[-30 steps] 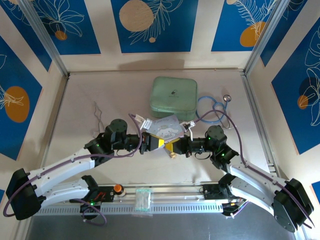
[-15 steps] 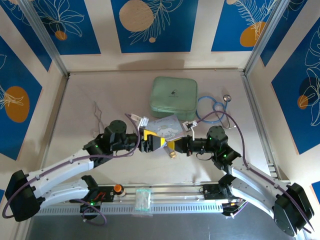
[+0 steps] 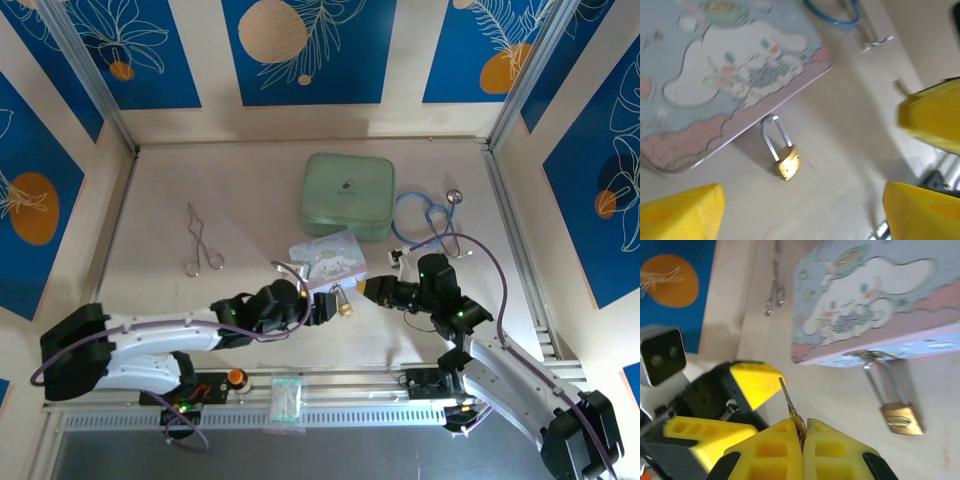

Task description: Unlock the padlock with the key

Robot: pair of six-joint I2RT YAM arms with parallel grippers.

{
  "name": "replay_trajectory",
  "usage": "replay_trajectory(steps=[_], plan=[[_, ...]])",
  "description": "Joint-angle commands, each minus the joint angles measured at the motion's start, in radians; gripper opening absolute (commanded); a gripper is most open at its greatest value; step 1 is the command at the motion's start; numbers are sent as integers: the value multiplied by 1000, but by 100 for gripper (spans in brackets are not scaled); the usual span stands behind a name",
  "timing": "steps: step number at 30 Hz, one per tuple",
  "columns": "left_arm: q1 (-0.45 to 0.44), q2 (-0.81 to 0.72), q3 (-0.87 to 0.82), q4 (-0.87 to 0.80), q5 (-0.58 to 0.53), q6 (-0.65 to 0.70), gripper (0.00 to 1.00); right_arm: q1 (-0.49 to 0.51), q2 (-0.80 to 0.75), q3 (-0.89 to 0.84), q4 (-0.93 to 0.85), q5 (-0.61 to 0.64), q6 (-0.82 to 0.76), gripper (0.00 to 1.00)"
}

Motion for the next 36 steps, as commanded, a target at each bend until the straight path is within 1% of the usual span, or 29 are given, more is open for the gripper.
replay_trajectory(steps=[1,4,7,9,11,12,13,17,23,25,27,29,36], plan=[[-39,91,19,68,-136,-101,78,-33,-29,-8,-143,68,-2,0],[-60,198,30,145,-152,-171,78,-42,-50,-18,-186,90,-2,0],[-75,293,50,200,-189,-235,77,-48,-77,-27,-255,129,-1,0],[-84,350,117,149,-205,-221,77,-54,-99,-40,-278,137,-4,0],[-92,394,199,15,-233,-258,75,-60,-117,-53,-290,134,2,0],[-93,416,225,-7,-233,-262,74,-62,-125,-59,-292,128,6,0],[-94,433,235,0,-233,-259,74,-64,-133,-64,-291,122,6,0],[-89,495,225,56,-238,-334,70,-73,-162,-69,-317,123,5,0],[-94,538,272,-37,-218,-426,66,-94,-202,-77,-344,112,1,0],[-95,556,270,-4,-217,-430,64,-100,-206,-85,-341,108,6,0],[-96,587,273,34,-194,-437,58,-105,-208,-96,-336,104,16,0],[-96,611,294,22,-178,-445,51,-108,-209,-107,-327,97,25,0],[-101,641,321,1,-184,-453,25,-108,-212,-149,-282,76,66,0]])
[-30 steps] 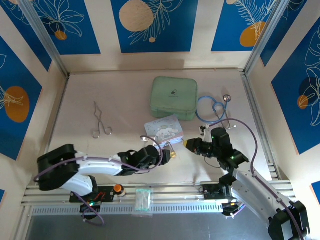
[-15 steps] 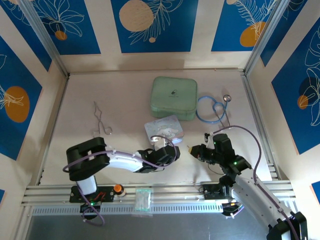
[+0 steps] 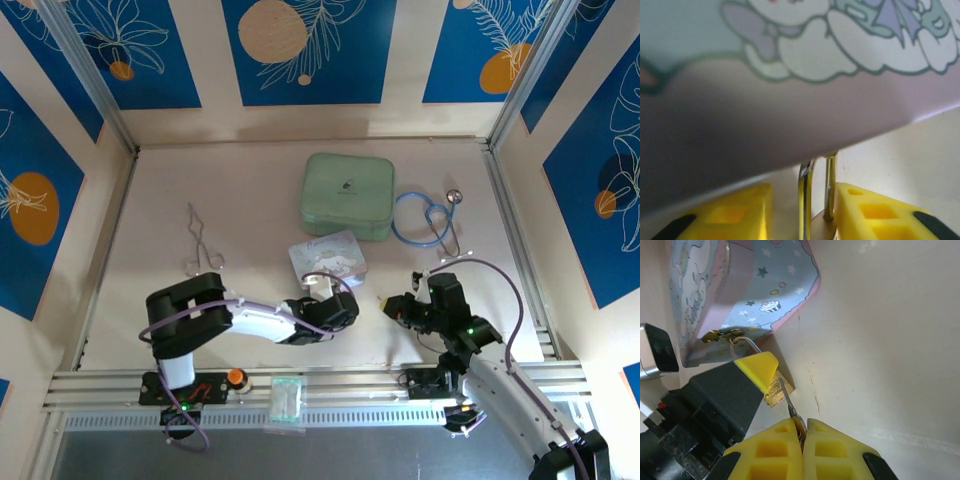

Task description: Unlock the padlock with the key

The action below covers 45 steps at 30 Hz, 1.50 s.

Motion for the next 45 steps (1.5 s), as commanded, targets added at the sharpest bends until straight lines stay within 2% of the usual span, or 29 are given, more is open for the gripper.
replay_trajectory(steps=[1,4,9,14,18,23,29,38,45], plan=[[-7,67,19,7,79,-32,21,-2,-13,-23,22,-32,33,0],[-7,67,8,29,86,-35,19,-1,-13,-34,45,-47,50,0],[-6,38,-6,23,92,-66,6,17,-12,-85,145,-98,165,0],[7,-13,-68,67,91,-207,5,53,-4,-188,312,-125,414,0],[18,-60,-97,78,83,-289,4,103,-3,-196,359,-113,496,0],[34,-83,-95,64,105,-339,5,121,90,-159,373,-158,473,0],[37,-94,-141,122,71,-428,0,137,258,-153,524,-217,464,0],[37,-92,-158,166,65,-538,0,143,396,-119,723,-261,534,0],[38,-98,-133,143,56,-601,0,137,411,-99,733,-256,557,0]])
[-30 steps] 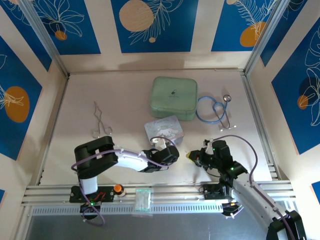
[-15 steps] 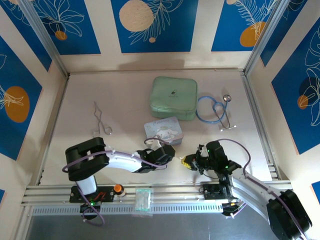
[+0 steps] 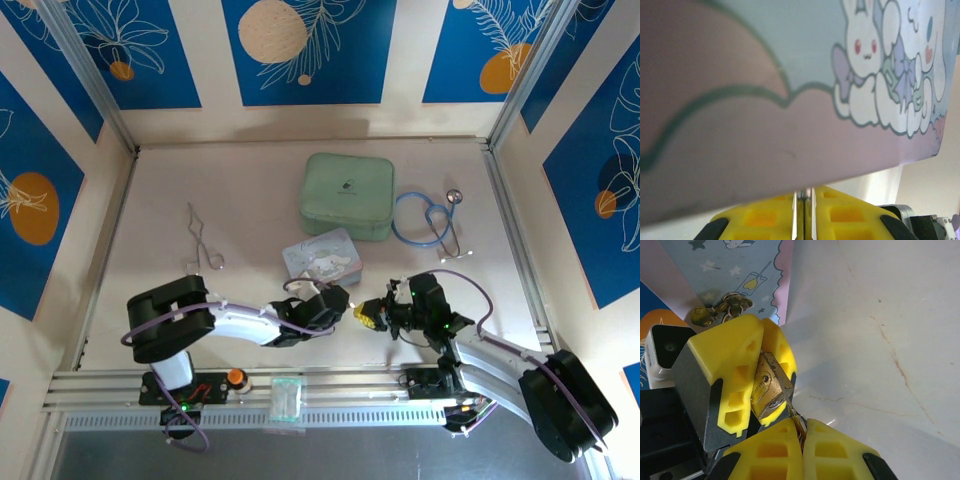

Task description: Unlock the padlock with the key

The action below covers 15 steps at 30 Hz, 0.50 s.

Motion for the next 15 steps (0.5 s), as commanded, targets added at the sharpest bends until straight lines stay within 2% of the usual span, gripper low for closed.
replay_trajectory(steps=[1,7,11,15], plan=[[11,9,-3,-63,31,-143,0,-6,-1,29,30,-34,29,0],[15,12,34,-139,17,-151,0,-12,6,38,28,-38,33,0],[30,8,102,-324,14,-119,0,-24,-13,52,-34,-34,0,0],[35,20,107,-292,9,-126,0,-21,14,67,14,-70,26,0]])
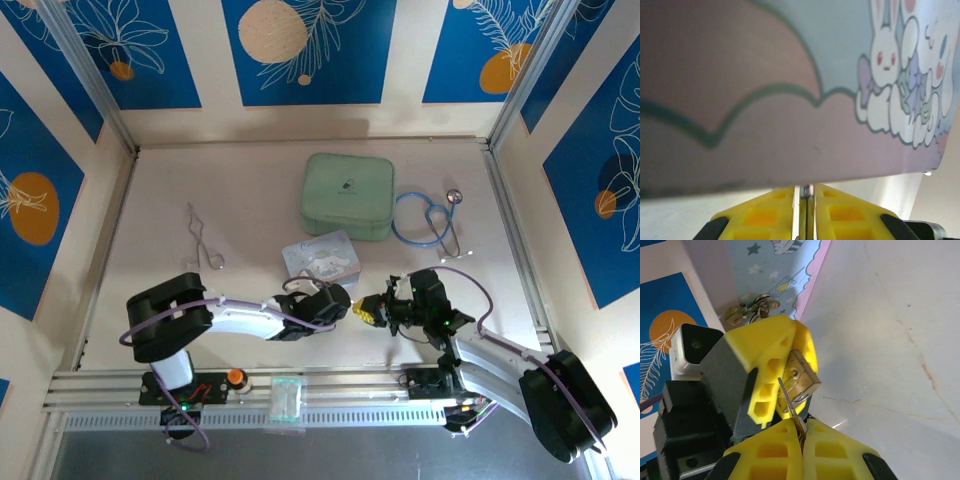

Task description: Unlock the padlock with the key

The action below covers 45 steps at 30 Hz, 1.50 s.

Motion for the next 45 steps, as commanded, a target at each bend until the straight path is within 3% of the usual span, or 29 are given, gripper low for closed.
replay_trajectory(steps=[1,11,35,45], plan=[[19,20,36,-90,-18,-49,0,-4,25,42,38,-62,16,0],[58,23,82,-155,-80,-85,0,-22,103,63,107,-115,27,0],[71,-31,-14,52,-90,-104,0,-46,382,108,308,-194,35,0],[92,-46,-26,65,-99,-78,0,-58,384,81,315,-197,28,0]])
